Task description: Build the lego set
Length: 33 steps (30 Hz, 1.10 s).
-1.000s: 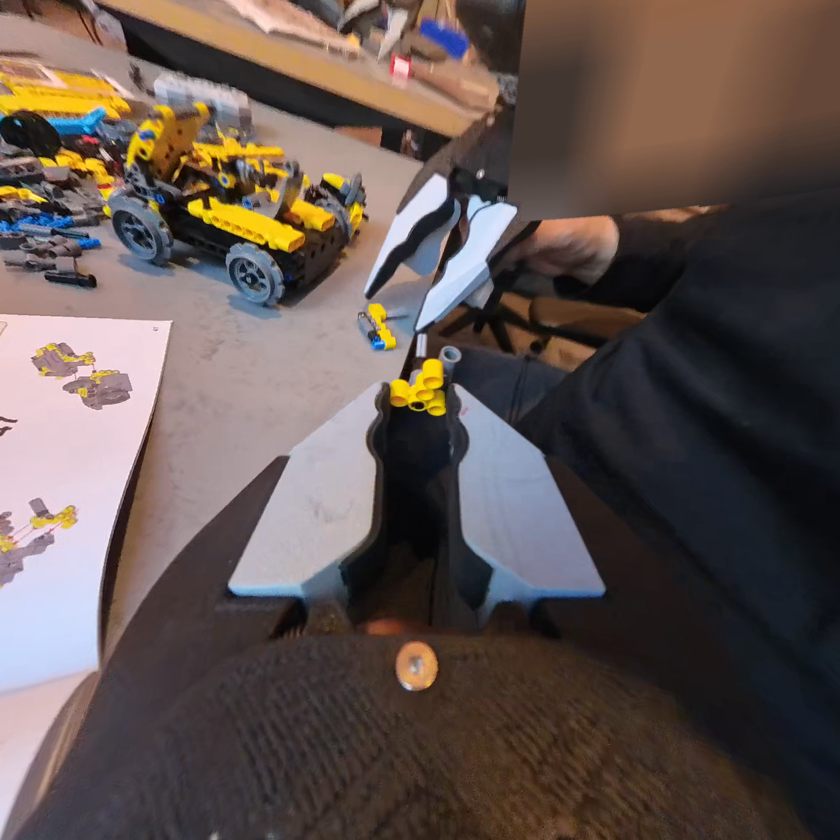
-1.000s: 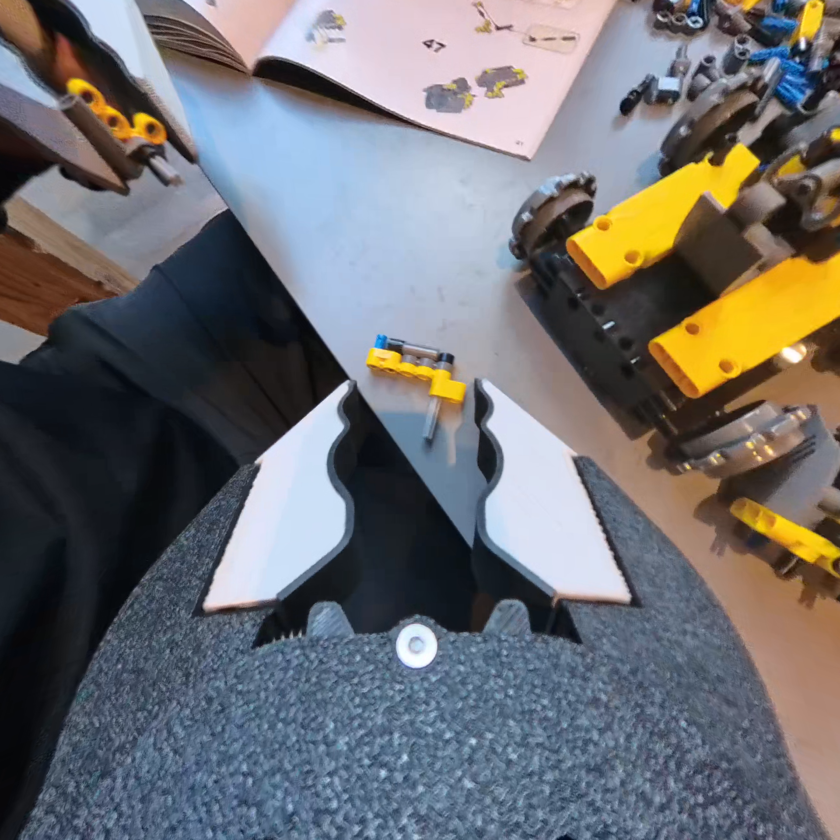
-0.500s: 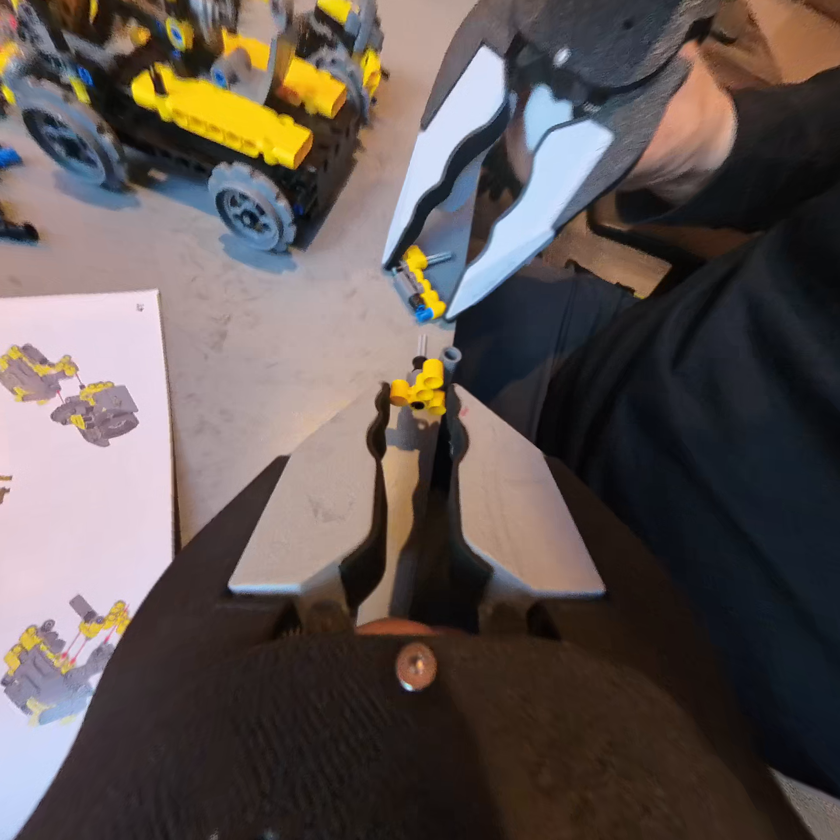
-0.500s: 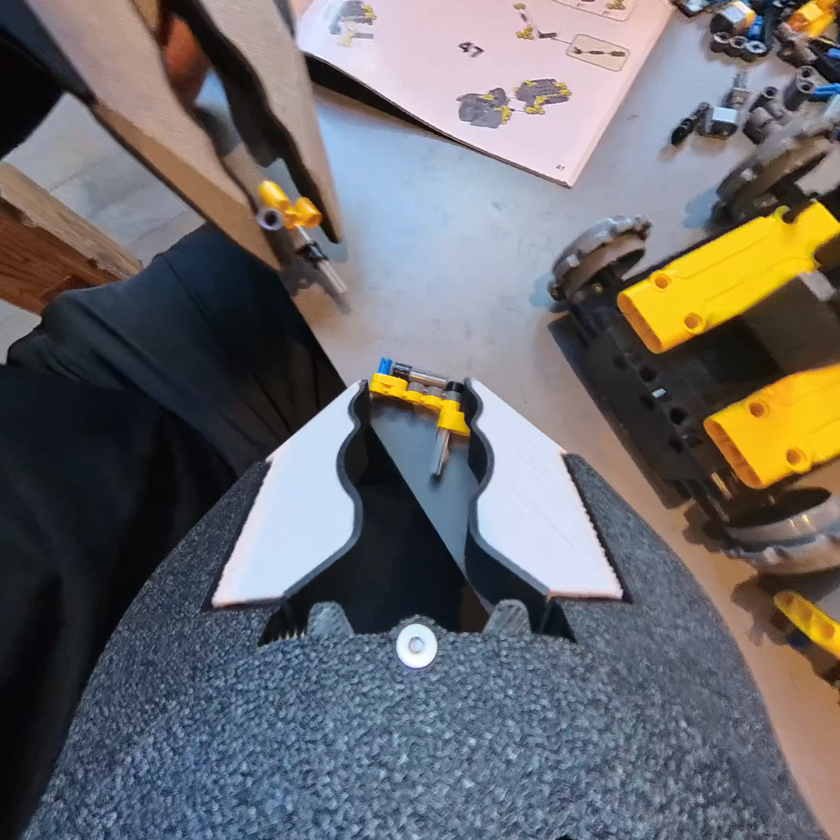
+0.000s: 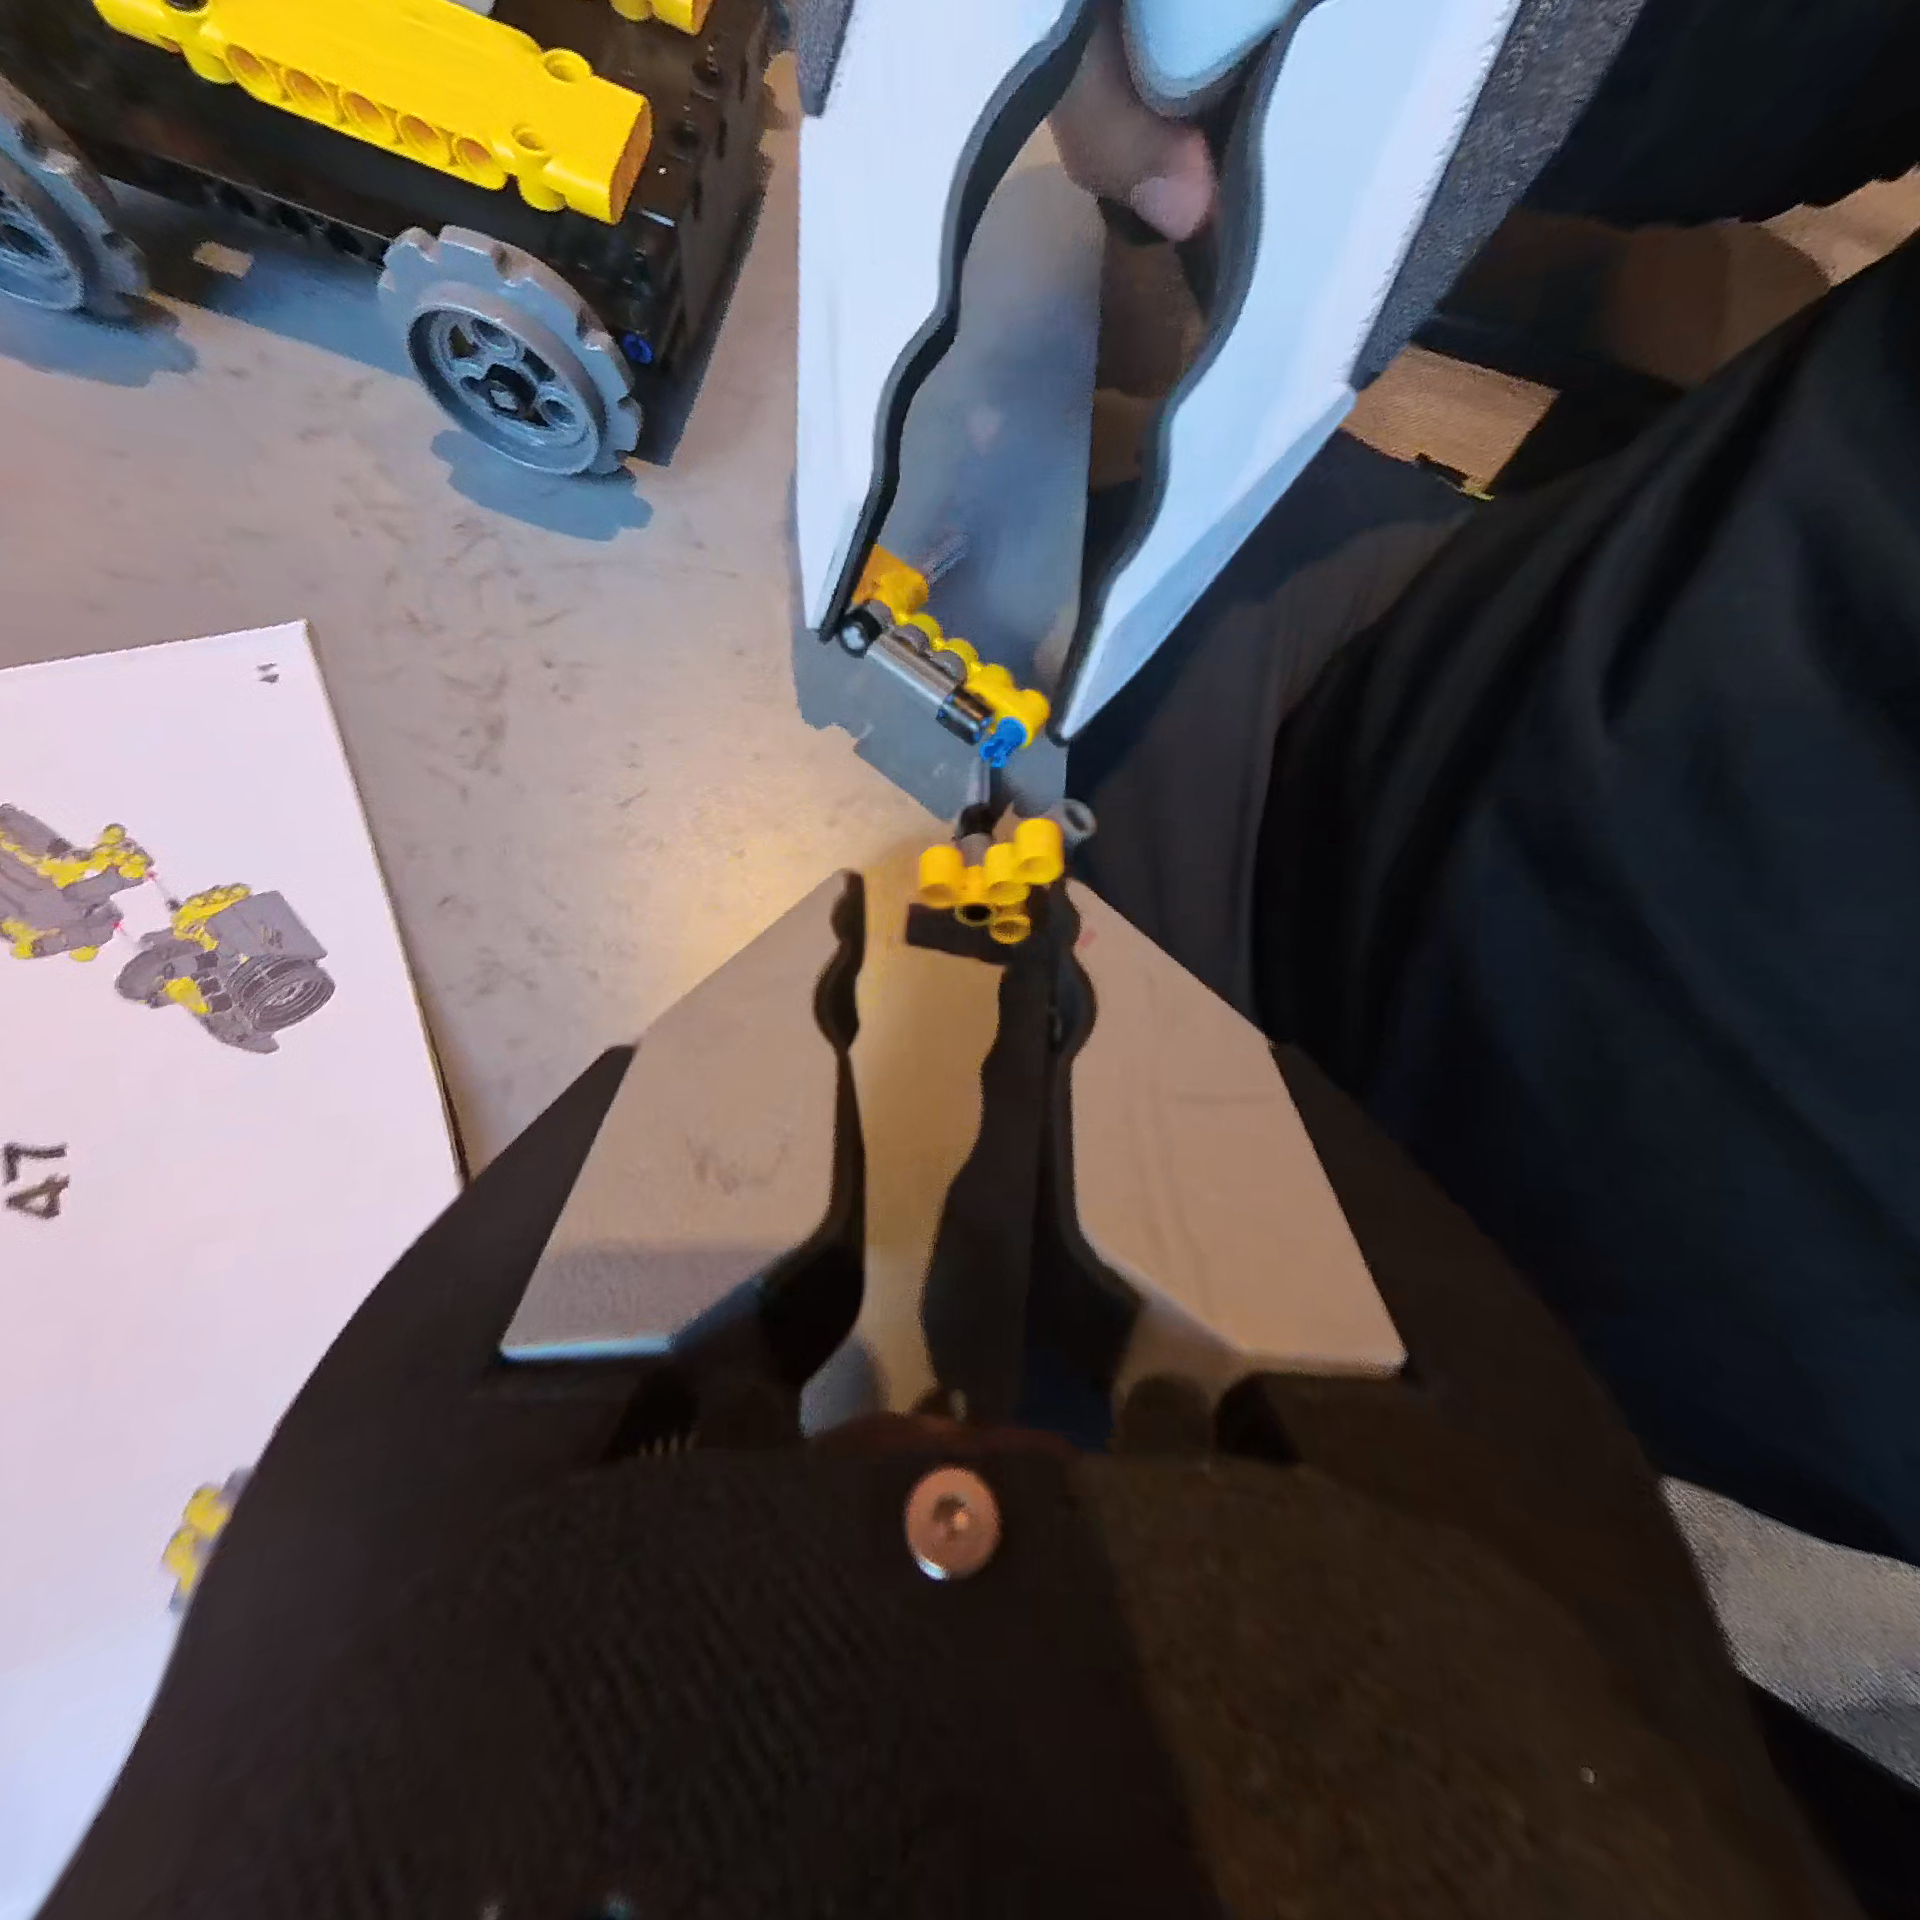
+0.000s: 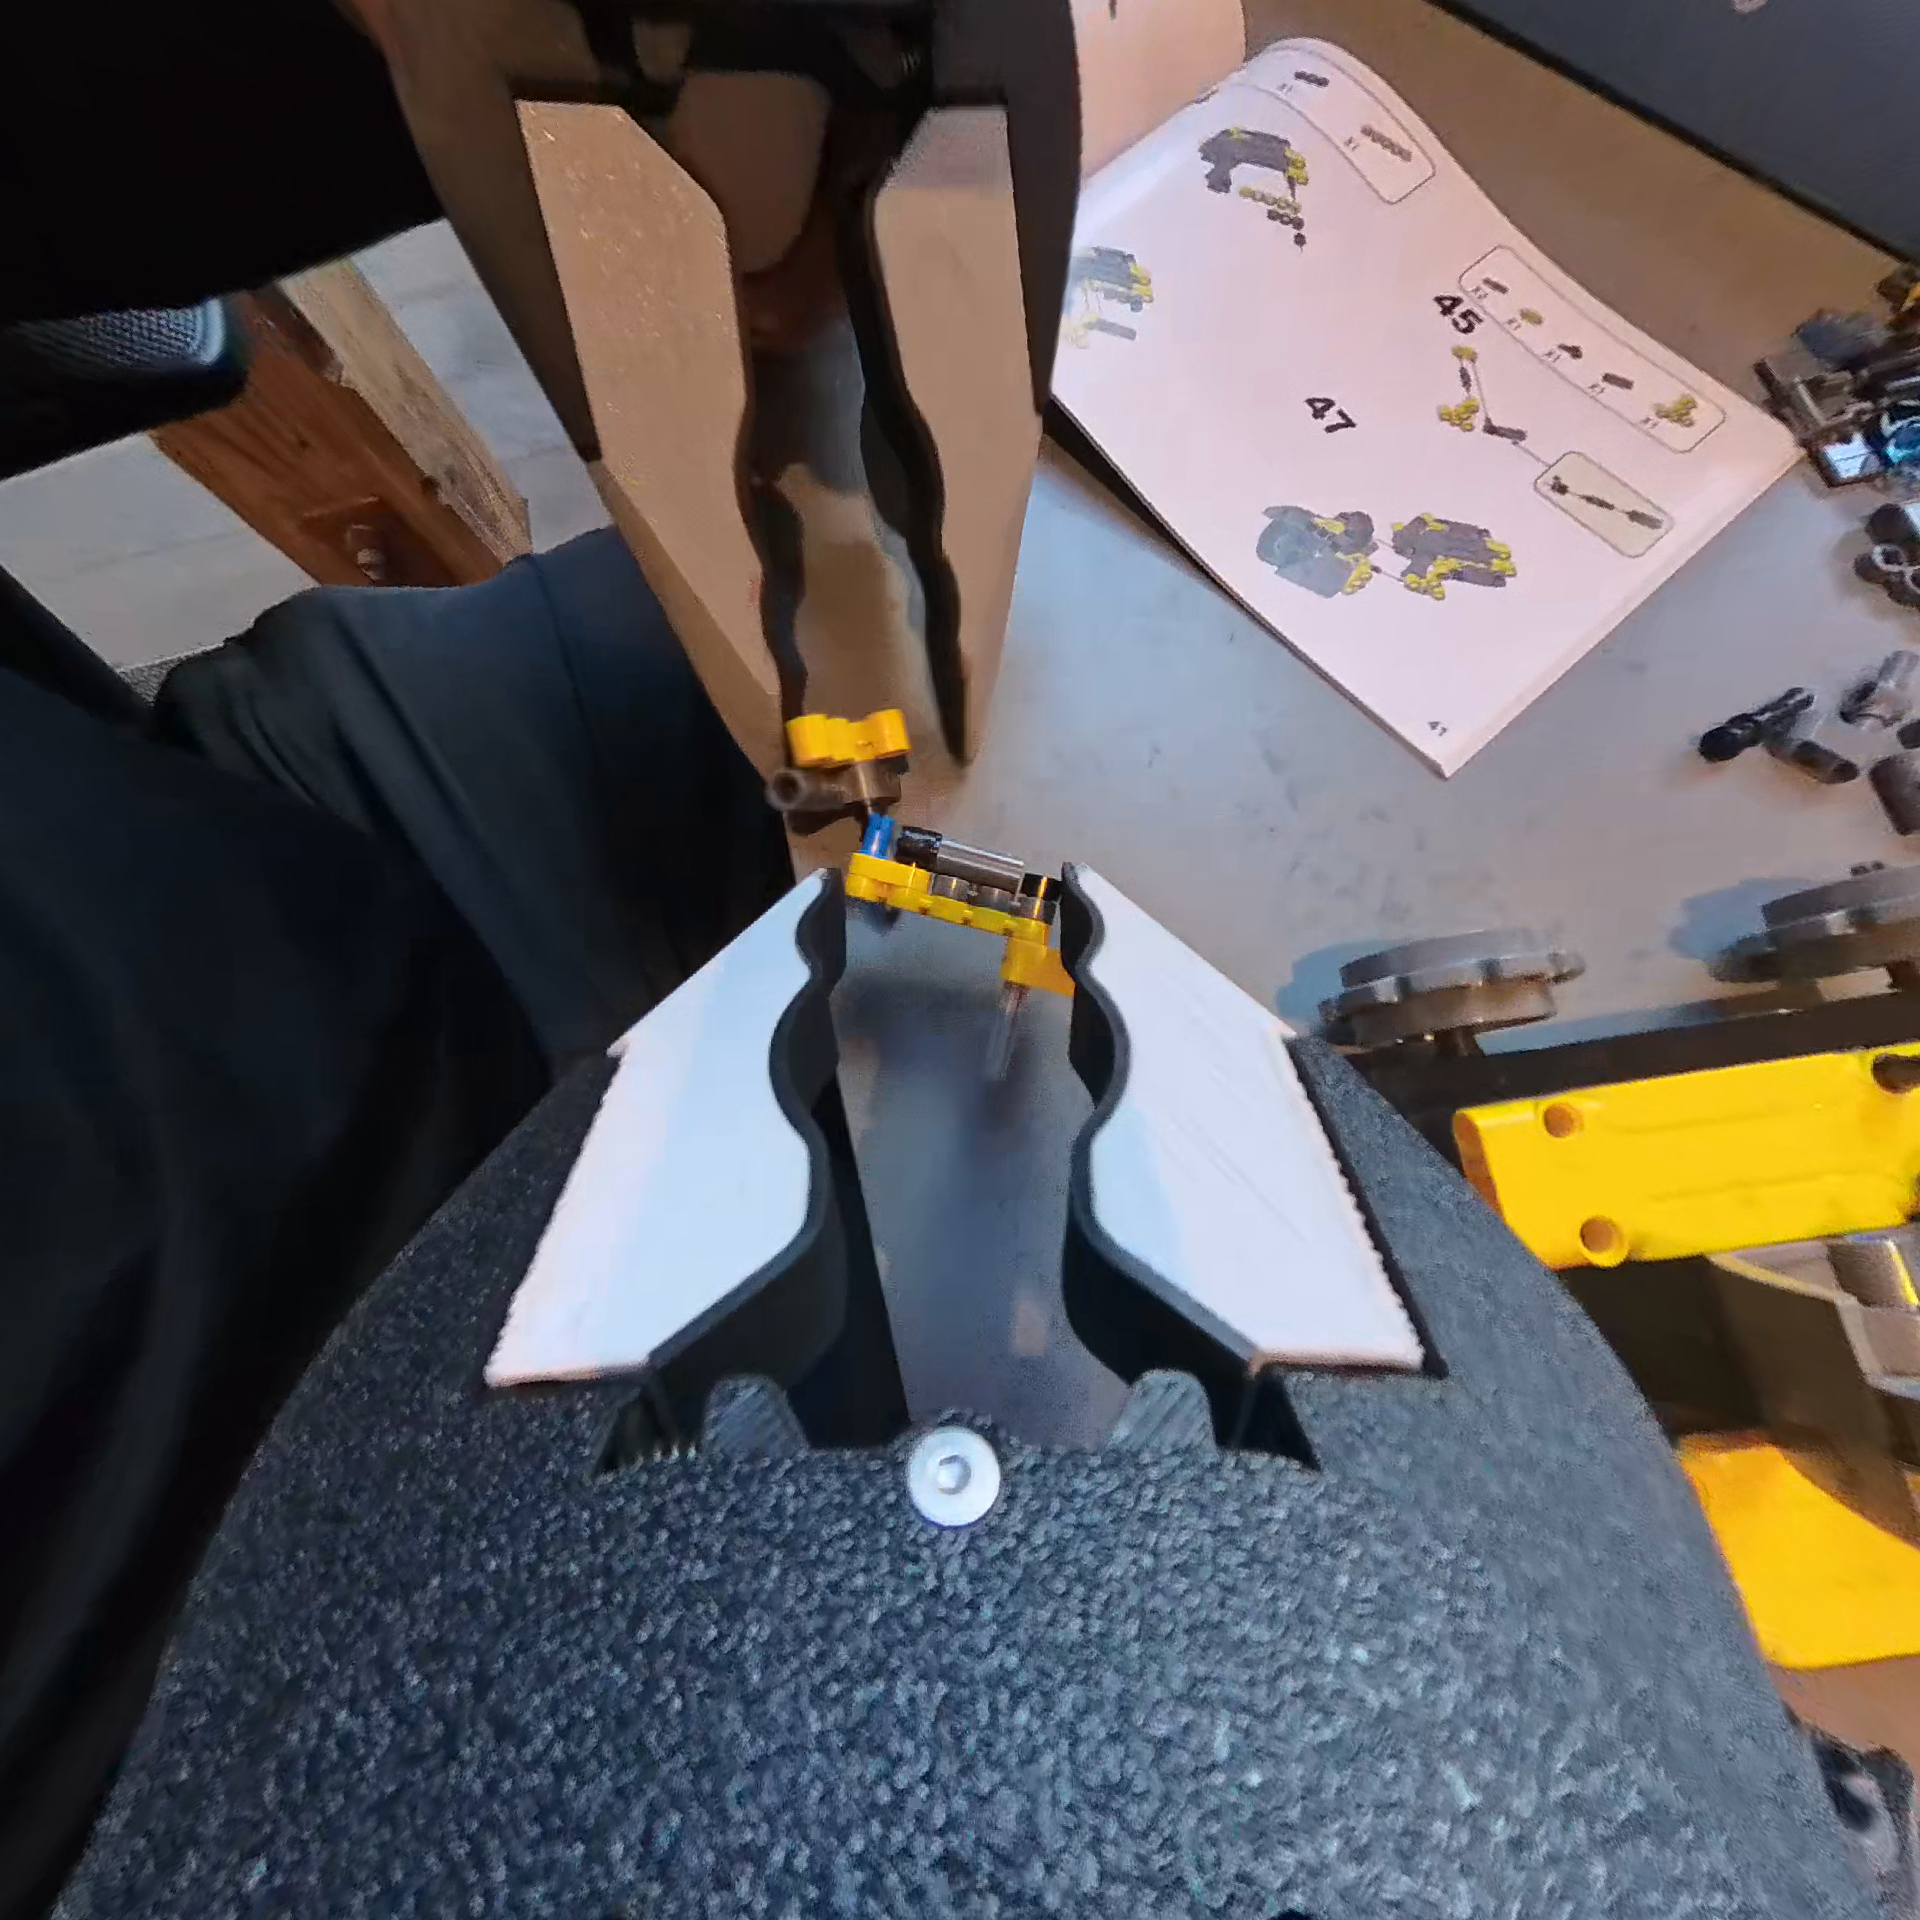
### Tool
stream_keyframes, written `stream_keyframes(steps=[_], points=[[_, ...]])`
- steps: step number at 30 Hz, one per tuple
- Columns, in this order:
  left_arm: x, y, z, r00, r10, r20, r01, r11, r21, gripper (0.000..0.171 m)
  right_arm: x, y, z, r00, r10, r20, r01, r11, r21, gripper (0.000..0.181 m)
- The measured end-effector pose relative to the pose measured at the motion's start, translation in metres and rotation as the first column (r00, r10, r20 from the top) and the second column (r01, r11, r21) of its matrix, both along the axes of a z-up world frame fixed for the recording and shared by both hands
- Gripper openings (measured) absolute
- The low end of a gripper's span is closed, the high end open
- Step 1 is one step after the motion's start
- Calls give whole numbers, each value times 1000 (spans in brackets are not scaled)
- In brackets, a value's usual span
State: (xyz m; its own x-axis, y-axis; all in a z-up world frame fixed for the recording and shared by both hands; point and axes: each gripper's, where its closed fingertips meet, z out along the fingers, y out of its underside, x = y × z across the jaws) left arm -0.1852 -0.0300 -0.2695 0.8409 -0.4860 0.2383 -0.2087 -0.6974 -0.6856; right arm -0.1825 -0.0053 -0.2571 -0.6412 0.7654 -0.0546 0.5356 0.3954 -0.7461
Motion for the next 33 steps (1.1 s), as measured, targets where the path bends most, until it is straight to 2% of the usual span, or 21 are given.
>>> stream_keyframes(steps=[3,7,10,14,18,22,26,29,33], points=[[-15,-4,0,995,75,-59,-75,997,3,50,-1,-3,-1,1000,9,4,-9,1000,-14,41],[-30,-5,-2,975,204,-92,-201,979,44,46,-5,-3,-6,1000,7,3,-7,1000,1,41],[-31,-7,-1,965,252,-73,-247,966,78,44,-7,-5,-10,1000,-1,12,1,1000,4,41],[-22,-25,9,969,243,-43,-235,963,135,51,-4,-6,0,1000,10,-28,-9,1000,25,41],[-7,-28,11,967,233,-101,-210,958,195,35,-1,-12,4,996,61,-59,-55,994,92,41],[-6,-23,12,944,305,-127,-277,940,199,36,-4,-11,2,994,63,-89,-47,984,173,41],[0,-23,29,936,350,-40,-337,924,181,30,0,-14,21,973,103,-207,-57,975,216,41],[12,-13,51,945,296,141,-317,935,161,27,0,-17,34,943,151,-297,-65,957,281,41],[18,-6,56,920,255,299,-282,958,51,30,0,-19,39,920,196,-339,-61,926,372,41]])
